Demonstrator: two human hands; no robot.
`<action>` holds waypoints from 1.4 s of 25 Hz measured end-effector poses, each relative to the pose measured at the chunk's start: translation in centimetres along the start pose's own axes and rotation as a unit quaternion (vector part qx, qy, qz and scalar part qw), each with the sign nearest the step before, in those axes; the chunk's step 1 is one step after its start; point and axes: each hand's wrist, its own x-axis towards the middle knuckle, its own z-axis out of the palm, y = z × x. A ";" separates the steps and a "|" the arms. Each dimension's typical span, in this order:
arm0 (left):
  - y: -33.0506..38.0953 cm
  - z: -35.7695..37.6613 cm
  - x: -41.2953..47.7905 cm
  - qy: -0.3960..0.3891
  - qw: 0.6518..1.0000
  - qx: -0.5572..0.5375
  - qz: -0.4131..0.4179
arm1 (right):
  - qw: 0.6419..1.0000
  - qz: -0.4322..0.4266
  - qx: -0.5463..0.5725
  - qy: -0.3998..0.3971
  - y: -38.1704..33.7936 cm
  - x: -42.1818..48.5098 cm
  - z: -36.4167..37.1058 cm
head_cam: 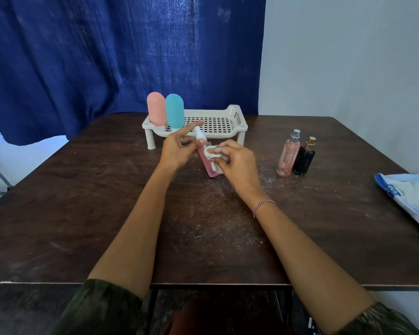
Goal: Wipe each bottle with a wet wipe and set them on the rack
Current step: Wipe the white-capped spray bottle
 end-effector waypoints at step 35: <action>-0.2 0.2 0.2 -0.032 0.998 -0.049 0.009 | 1.000 0.004 -0.024 0.011 0.5 0.2 -0.8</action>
